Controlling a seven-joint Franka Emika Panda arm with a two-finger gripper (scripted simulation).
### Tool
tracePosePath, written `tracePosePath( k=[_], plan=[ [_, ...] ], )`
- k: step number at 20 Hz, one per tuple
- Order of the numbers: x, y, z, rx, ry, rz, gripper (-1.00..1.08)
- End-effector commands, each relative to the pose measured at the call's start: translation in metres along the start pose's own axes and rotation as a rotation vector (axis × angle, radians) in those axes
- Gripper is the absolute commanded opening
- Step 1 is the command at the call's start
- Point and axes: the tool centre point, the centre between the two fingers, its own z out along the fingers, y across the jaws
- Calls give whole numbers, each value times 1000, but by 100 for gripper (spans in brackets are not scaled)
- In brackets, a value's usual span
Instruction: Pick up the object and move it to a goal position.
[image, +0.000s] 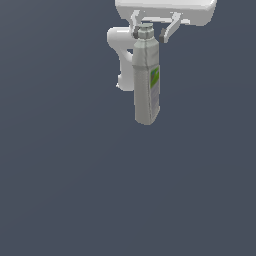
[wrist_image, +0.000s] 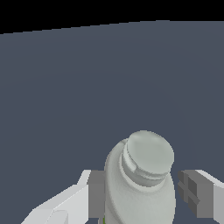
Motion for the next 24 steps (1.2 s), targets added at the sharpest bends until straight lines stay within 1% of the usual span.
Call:
tracePosePath(
  k=[1,7,12,17,18,19,24],
  plan=[
    [10,-4,-18,-1,50,24,-100],
    [16,-11,-41,-16,117,57,-100],
    [19,-15,-53,-25,150,73,-100],
    [19,-17,-57,-28,162,78,-100],
    [14,-16,-50,-33,148,71,-100],
    [14,-16,-50,-33,148,71,-100],
    [23,-15,-48,-33,149,71,-100]
  ],
)
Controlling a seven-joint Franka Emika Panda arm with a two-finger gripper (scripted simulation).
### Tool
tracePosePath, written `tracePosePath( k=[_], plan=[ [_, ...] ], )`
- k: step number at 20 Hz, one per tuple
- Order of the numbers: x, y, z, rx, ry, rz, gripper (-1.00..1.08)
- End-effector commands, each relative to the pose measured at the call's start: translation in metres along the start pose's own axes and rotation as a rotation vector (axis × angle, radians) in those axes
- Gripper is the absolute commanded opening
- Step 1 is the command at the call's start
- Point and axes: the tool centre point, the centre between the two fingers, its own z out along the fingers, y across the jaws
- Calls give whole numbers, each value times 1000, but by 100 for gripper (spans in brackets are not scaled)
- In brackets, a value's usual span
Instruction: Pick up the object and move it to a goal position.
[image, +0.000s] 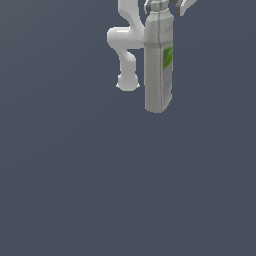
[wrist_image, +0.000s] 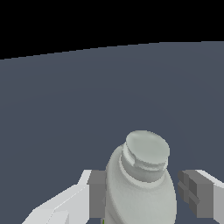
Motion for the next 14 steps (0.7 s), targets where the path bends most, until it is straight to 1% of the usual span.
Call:
tracePosePath(
  k=[1,6,14],
  plan=[
    [13,0,-2,6,11,7,-100],
    [36,0,7,6,12,6,-100],
    [86,0,28,5,12,6,-100]
  ],
)
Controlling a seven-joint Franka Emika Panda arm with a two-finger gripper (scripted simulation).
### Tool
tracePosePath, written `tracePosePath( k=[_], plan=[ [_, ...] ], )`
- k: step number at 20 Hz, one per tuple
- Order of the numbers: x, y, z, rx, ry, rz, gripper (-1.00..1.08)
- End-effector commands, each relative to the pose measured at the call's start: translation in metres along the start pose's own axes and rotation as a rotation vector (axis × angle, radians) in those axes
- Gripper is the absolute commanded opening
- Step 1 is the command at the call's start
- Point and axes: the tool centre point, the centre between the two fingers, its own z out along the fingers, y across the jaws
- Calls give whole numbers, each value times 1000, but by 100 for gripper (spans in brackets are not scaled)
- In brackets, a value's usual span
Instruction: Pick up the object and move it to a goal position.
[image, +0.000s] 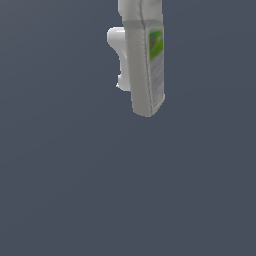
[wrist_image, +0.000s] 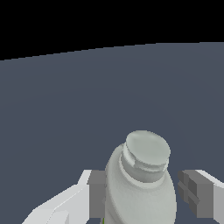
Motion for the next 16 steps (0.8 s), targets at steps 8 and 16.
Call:
tracePosePath(
  k=[8,16],
  plan=[
    [43,-2,8,8,11,6,-100],
    [47,-2,10,8,11,6,-100]
  ],
)
